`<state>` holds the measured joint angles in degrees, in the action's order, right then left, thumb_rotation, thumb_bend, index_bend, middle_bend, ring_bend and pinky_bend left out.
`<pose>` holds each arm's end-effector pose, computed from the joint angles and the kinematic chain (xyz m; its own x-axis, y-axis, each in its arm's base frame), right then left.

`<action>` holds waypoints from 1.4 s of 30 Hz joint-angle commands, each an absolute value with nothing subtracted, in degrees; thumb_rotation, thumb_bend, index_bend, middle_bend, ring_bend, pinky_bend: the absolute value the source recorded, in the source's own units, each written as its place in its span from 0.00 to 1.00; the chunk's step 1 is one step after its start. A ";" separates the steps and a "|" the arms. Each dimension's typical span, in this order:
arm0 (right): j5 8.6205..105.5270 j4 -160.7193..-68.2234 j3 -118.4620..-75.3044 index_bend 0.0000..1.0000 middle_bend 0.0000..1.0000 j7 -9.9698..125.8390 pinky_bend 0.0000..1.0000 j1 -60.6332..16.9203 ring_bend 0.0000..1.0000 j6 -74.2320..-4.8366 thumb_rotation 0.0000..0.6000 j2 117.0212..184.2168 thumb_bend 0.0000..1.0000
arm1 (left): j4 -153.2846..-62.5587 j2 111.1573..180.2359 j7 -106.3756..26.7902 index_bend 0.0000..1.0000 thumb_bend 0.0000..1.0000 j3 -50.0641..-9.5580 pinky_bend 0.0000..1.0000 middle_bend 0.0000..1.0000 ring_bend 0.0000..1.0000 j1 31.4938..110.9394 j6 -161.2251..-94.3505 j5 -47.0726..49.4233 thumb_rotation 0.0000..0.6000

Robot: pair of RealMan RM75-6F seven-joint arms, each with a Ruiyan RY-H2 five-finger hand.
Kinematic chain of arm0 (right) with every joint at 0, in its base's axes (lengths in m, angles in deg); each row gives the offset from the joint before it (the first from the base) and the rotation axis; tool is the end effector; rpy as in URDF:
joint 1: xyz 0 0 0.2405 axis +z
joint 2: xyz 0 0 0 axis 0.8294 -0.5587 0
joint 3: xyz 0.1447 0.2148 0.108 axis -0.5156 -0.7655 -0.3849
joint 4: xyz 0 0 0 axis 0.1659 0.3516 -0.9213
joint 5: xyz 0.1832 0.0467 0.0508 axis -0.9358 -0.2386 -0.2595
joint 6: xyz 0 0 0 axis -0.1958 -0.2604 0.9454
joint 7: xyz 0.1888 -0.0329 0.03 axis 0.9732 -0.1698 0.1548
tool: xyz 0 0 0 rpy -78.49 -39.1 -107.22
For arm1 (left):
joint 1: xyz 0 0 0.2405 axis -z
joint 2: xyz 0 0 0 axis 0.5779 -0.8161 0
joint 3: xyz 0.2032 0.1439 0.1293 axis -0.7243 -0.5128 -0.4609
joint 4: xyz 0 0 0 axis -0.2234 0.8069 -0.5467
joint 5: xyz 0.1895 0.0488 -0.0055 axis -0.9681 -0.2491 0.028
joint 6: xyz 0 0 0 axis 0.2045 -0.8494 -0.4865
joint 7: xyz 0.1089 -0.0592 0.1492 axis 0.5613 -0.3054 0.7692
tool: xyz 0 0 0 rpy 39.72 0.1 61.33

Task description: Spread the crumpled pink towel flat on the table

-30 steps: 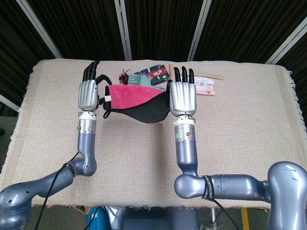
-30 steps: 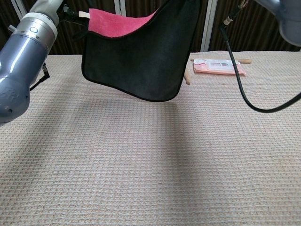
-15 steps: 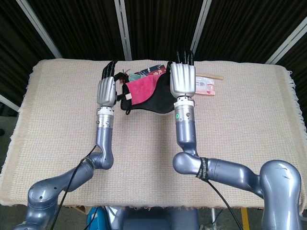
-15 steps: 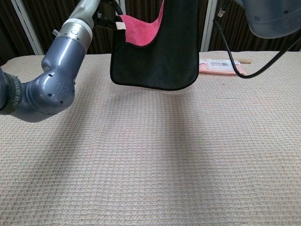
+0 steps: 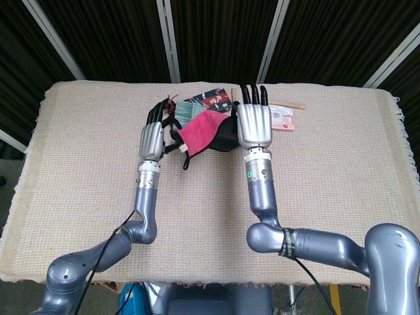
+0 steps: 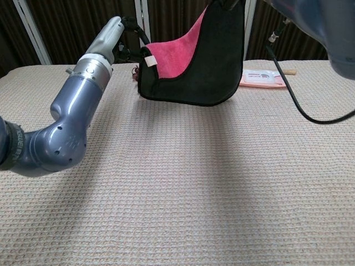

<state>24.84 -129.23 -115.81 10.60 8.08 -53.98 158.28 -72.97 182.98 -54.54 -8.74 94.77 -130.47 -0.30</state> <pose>-0.0168 -0.4868 0.0776 0.3495 0.0971 0.9319 -0.9312 -0.0734 0.3569 -0.0748 0.4962 -0.0450 -0.2095 -0.0861 0.9740 0.9573 -0.2211 0.1863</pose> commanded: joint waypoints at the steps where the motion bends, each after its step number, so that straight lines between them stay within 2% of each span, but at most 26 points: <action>1: 25.12 -133.38 -113.69 0.56 0.14 10.01 0.00 5.69 0.00 -56.31 1.00 157.49 0.55 | -77.76 181.92 -54.37 0.52 0.48 -11.52 0.00 0.04 0.00 90.87 -133.12 -1.89 1.00; 9: 27.79 -142.12 -109.36 0.56 0.14 9.40 0.00 2.12 0.00 -61.03 1.00 158.05 0.55 | -90.72 178.37 -51.72 0.52 0.48 -16.77 0.00 0.04 0.00 82.50 -137.70 -4.24 1.00; 17: 29.94 -147.04 -106.01 0.56 0.14 7.99 0.00 -1.08 0.00 -64.77 1.00 158.15 0.55 | -98.59 176.10 -49.24 0.52 0.48 -20.86 0.00 0.04 0.00 77.08 -140.30 -6.62 1.00; 29: 34.00 -151.00 -100.09 0.57 0.14 7.29 0.00 -6.45 0.00 -68.04 1.00 158.58 0.55 | -101.30 175.81 -48.08 0.51 0.48 -27.39 0.00 0.04 0.00 71.17 -142.44 -11.36 1.00; 42: 37.15 -153.07 -97.56 0.56 0.14 5.98 0.00 -10.05 0.00 -68.85 1.00 158.72 0.55 | -101.50 176.58 -47.50 0.51 0.48 -29.65 0.00 0.04 0.00 68.11 -142.47 -14.36 1.00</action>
